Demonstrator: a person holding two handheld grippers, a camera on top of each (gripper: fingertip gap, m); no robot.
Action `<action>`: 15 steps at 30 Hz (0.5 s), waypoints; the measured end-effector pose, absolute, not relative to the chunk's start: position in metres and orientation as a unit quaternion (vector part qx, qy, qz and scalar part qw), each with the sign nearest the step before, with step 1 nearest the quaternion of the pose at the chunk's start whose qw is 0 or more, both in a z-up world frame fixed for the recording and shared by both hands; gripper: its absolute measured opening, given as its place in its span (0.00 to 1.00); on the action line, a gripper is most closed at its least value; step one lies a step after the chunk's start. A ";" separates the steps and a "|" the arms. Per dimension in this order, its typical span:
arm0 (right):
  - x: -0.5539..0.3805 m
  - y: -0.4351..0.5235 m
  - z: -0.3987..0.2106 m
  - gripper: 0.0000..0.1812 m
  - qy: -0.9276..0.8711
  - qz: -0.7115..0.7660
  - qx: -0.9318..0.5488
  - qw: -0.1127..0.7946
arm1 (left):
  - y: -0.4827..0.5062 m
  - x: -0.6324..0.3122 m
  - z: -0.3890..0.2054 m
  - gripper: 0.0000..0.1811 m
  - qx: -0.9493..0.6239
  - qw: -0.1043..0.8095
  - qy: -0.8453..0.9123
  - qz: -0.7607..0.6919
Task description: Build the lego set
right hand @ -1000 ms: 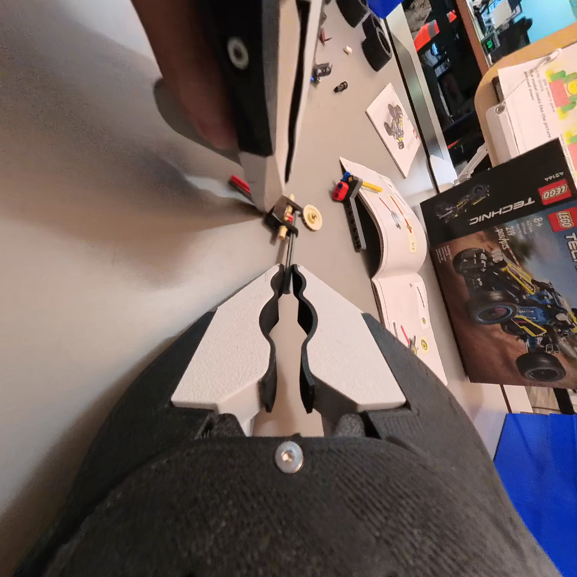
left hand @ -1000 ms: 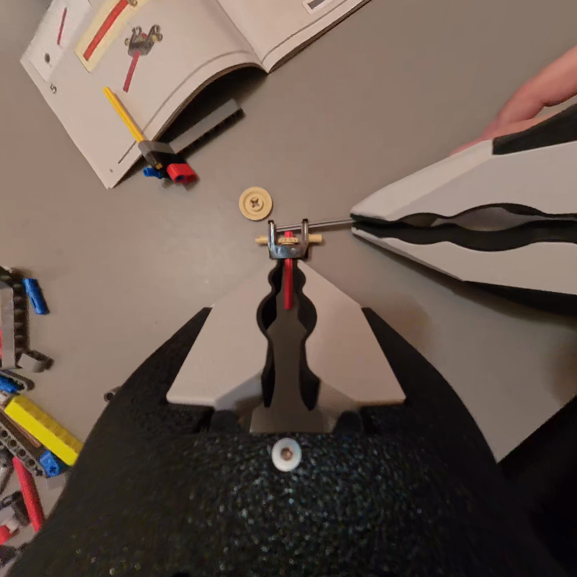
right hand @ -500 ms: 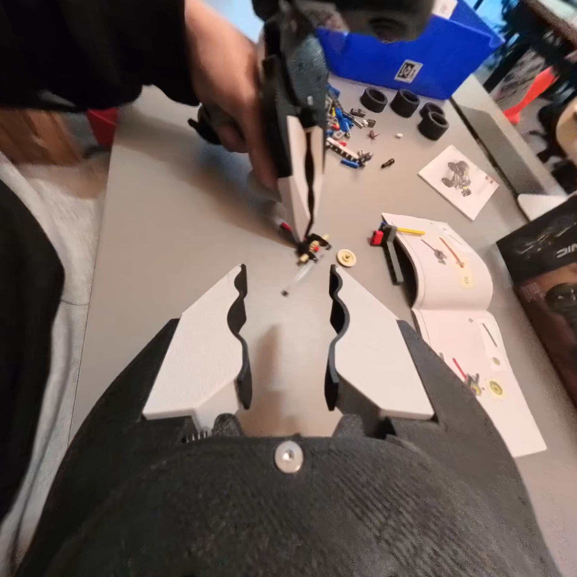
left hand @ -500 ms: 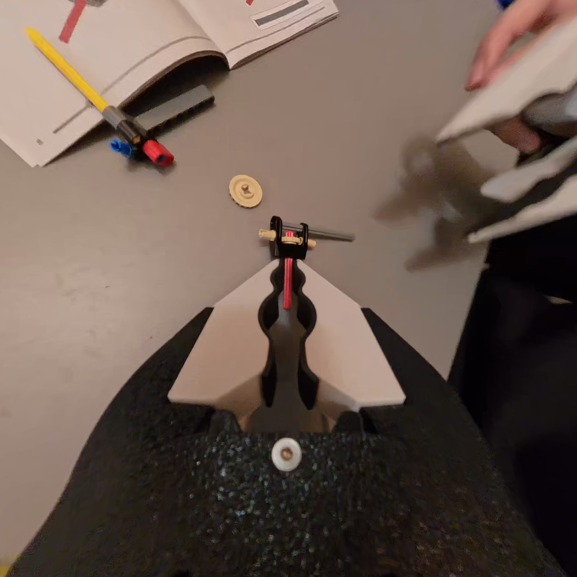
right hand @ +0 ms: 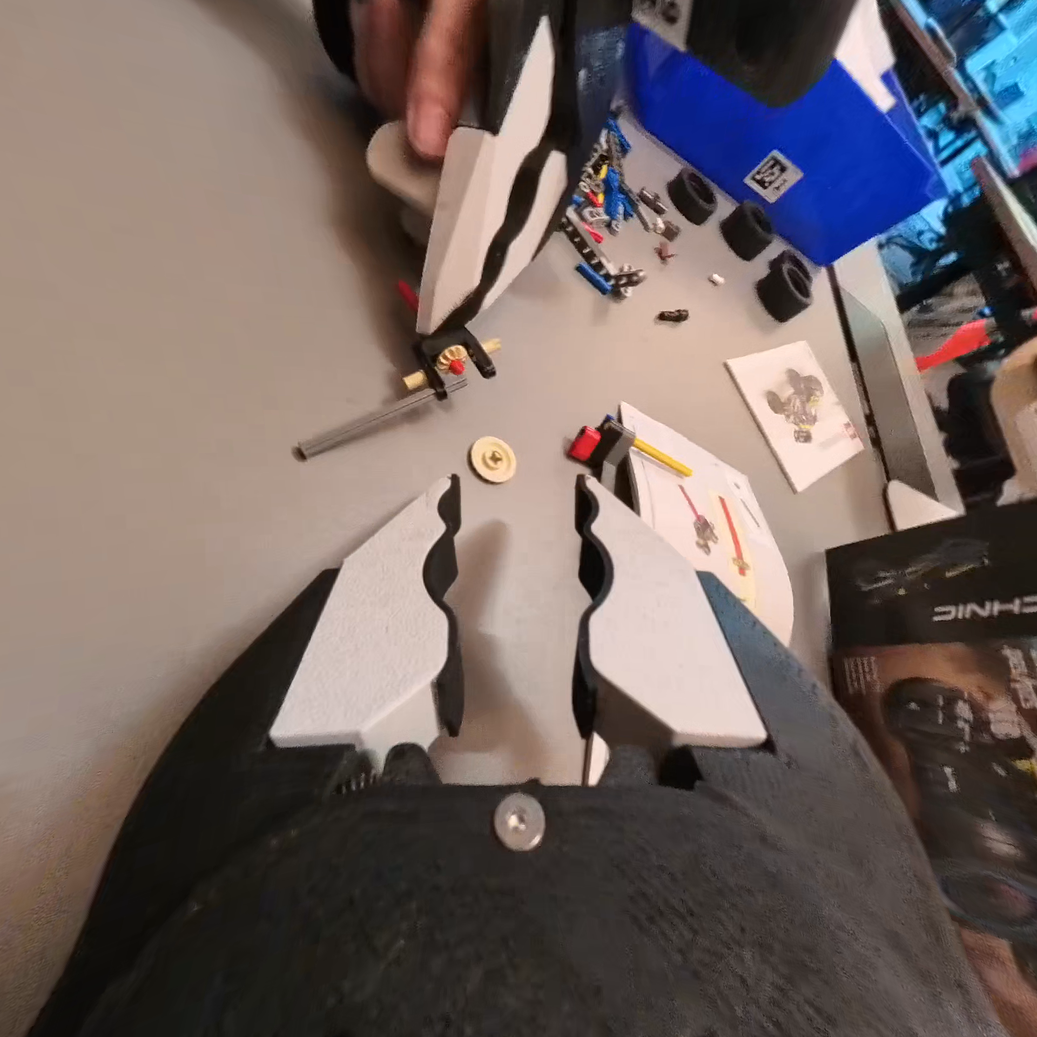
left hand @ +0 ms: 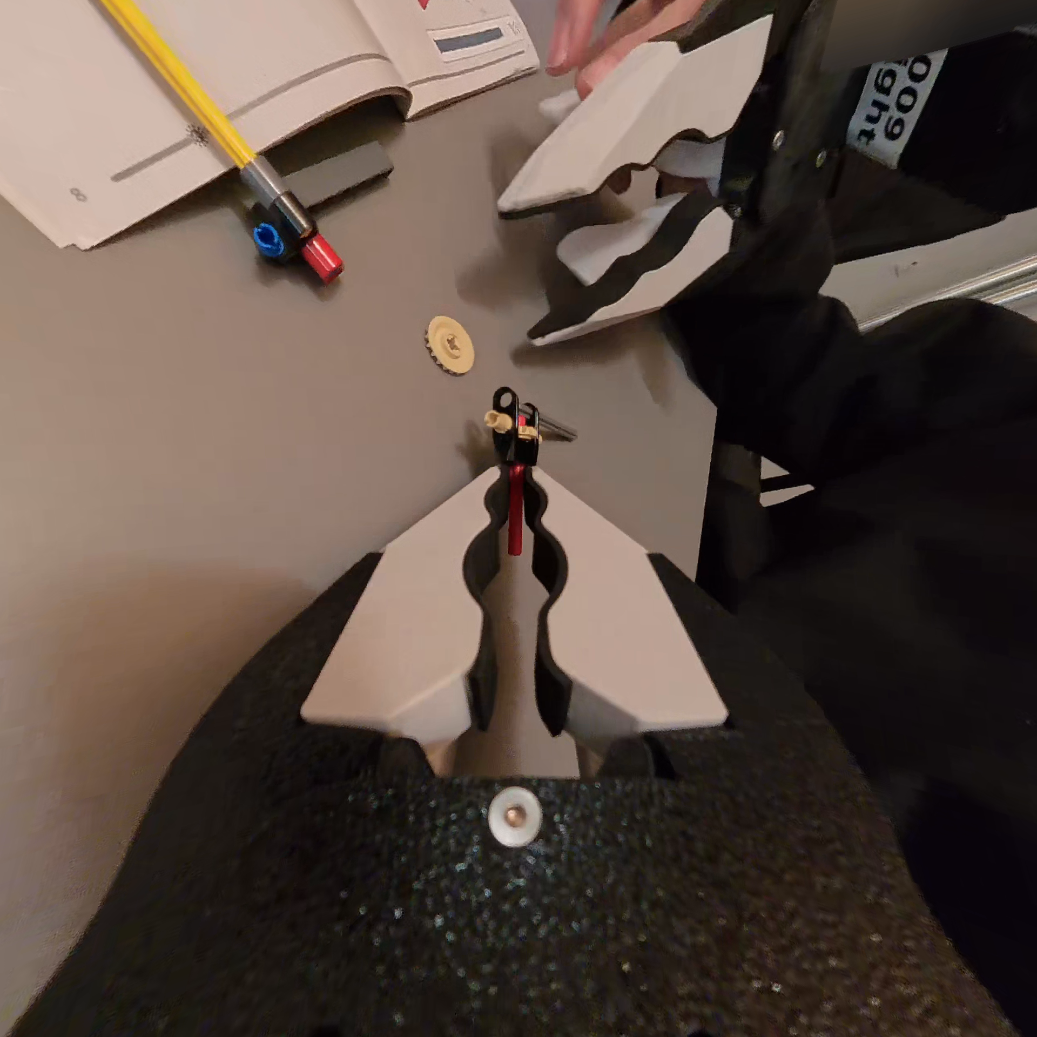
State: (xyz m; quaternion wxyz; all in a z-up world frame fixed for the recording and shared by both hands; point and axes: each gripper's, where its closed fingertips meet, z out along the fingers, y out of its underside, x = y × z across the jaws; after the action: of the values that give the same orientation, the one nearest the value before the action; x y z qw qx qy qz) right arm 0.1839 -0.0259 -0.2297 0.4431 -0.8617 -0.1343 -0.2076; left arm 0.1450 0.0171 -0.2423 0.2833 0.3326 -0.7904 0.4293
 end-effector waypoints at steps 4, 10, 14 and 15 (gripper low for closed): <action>0.178 -0.022 -0.236 0.23 -0.157 -0.181 -0.863 0.445 | 0.013 0.141 -0.248 0.01 0.324 0.276 -0.812 0.400; 0.166 -0.010 -0.241 0.21 -0.211 -0.156 -0.861 0.435 | 0.003 0.142 -0.254 0.01 0.300 0.254 -0.843 0.368; 0.162 -0.011 -0.247 0.19 -0.229 -0.125 -0.864 0.430 | -0.001 0.142 -0.254 0.01 0.279 0.257 -0.853 0.359; 0.161 -0.012 -0.247 0.18 -0.231 -0.121 -0.862 0.434 | -0.001 0.143 -0.254 0.01 0.282 0.261 -0.851 0.358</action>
State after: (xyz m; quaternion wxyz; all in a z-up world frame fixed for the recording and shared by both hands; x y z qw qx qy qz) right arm 0.1613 -0.0122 -0.2474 0.4336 -0.8624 -0.2314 -0.1215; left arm 0.1429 -0.0014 -0.2539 0.2606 0.2817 -0.8511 0.3583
